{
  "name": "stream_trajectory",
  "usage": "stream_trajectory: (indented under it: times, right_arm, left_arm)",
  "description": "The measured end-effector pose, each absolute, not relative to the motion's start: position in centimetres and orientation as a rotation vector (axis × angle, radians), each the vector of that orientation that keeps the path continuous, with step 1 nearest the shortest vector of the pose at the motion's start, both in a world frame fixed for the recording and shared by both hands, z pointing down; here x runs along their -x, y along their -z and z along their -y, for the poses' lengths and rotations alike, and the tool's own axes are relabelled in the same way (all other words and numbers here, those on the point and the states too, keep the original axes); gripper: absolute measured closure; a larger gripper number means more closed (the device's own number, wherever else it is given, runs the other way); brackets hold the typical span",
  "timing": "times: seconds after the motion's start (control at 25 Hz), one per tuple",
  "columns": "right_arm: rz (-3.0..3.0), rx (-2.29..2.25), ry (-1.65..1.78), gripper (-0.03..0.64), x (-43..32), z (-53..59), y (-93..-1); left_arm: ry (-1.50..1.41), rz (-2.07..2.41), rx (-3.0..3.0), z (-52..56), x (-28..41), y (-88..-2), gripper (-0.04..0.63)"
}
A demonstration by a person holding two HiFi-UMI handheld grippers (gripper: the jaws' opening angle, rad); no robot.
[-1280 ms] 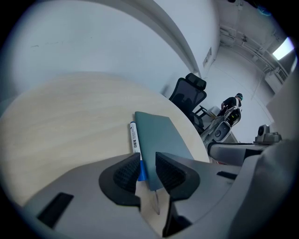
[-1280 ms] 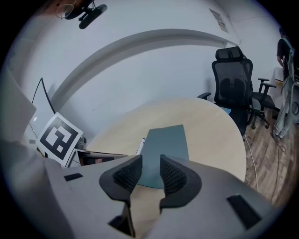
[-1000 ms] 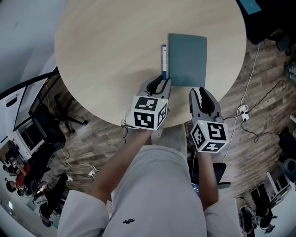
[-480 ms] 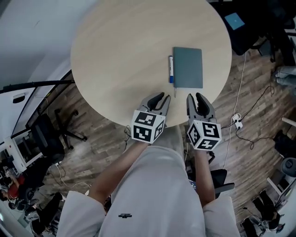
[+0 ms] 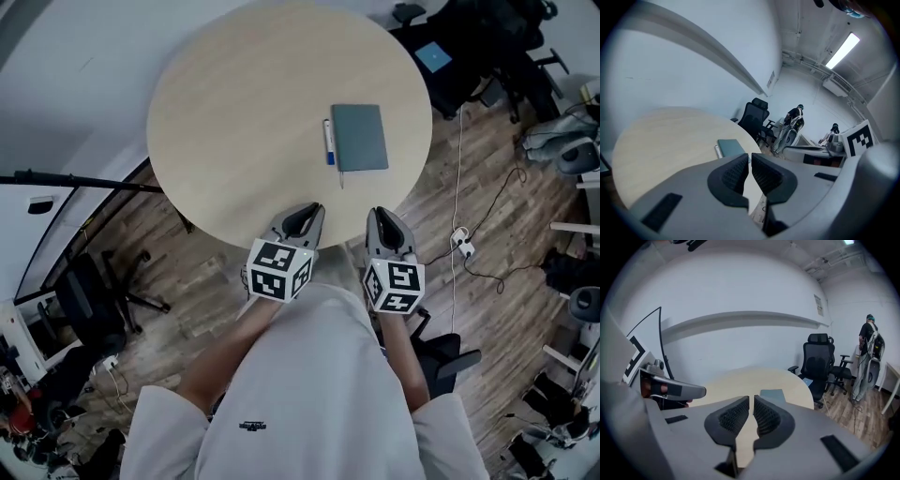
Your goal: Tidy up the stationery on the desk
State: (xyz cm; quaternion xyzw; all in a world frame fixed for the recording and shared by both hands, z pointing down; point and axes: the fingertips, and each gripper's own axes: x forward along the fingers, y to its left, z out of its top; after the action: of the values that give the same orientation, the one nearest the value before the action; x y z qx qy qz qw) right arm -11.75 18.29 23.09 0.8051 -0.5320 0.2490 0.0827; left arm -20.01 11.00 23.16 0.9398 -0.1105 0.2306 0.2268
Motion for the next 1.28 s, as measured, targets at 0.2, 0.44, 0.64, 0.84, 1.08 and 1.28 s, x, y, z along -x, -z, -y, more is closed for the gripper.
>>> stream_trajectory:
  times: [0.2, 0.44, 0.64, 0.84, 1.08, 1.28]
  right_arm:
    - [1.584, -2.418, -0.675, 0.563, 16.8, -20.8, -20.9]
    - [1.609, -2.437, -0.612, 0.577, 20.7, -23.0, -18.5]
    - [1.684, -2.411, -0.607, 0.580, 23.6, -22.7, -16.9]
    - [1.697, -2.433, -0.594, 0.580, 23.0, -22.7, -15.9]
    - [1.694, -2.435, -0.596, 0.581, 23.4, -22.8, -16.1]
    - [1.681, -2.462, -0.612, 0.581, 23.8, -23.1, -16.3]
  left_arm:
    - [-0.580, 0.272, -2.641, -12.9, 23.3, -20.4, 0.566]
    - [-0.510, 0.255, -2.811, -16.0, 26.1, -16.7, 0.569]
    - [-0.497, 0.251, -2.845, -18.0, 28.5, -15.4, 0.572]
    - [-0.473, 0.225, -2.854, -18.3, 27.0, -14.9, 0.574]
    - [-0.483, 0.191, -2.895, -19.0, 26.7, -14.3, 0.574]
    - [-0.499, 0.241, -2.894, -18.5, 27.7, -14.5, 0.574]
